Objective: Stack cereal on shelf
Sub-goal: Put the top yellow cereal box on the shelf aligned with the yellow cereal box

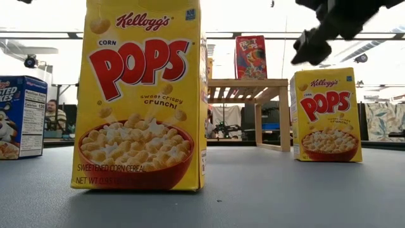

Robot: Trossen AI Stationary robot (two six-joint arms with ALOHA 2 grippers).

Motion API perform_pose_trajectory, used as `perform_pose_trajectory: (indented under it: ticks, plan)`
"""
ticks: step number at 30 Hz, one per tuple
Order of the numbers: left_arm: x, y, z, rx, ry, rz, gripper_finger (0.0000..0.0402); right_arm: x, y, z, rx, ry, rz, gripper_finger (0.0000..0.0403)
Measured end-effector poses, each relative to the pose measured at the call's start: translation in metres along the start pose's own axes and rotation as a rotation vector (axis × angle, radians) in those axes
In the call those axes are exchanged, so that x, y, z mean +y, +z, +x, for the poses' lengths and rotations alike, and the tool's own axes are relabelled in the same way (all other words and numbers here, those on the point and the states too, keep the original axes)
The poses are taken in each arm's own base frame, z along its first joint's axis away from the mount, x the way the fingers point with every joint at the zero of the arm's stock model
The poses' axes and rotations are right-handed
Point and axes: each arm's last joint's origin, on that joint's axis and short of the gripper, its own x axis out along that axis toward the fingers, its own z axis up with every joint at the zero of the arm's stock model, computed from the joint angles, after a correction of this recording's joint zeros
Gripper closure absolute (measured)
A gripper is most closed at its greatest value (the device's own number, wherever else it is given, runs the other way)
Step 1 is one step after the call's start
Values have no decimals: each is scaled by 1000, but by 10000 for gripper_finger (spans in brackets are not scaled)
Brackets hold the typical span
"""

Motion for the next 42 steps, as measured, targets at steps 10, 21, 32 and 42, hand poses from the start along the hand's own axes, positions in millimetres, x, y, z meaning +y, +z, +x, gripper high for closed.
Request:
perform_pose_trajectory:
  ticks: [10, 21, 32, 42]
  plan:
    - [1, -1, 1, 2, 4, -20, 208, 3, -12, 39, 133, -71, 25, 152]
    - [1, -1, 1, 3, 5, -35, 208, 5, -7, 23, 62, -79, 57, 152]
    - [0, -9, -1, 2, -18, -63, 208, 6, -1, -2, -23, -56, 75, 152]
    - [2, -19, -7, -49, 0, -92, 208, 3, -12, -6, 70, -140, 110, 152]
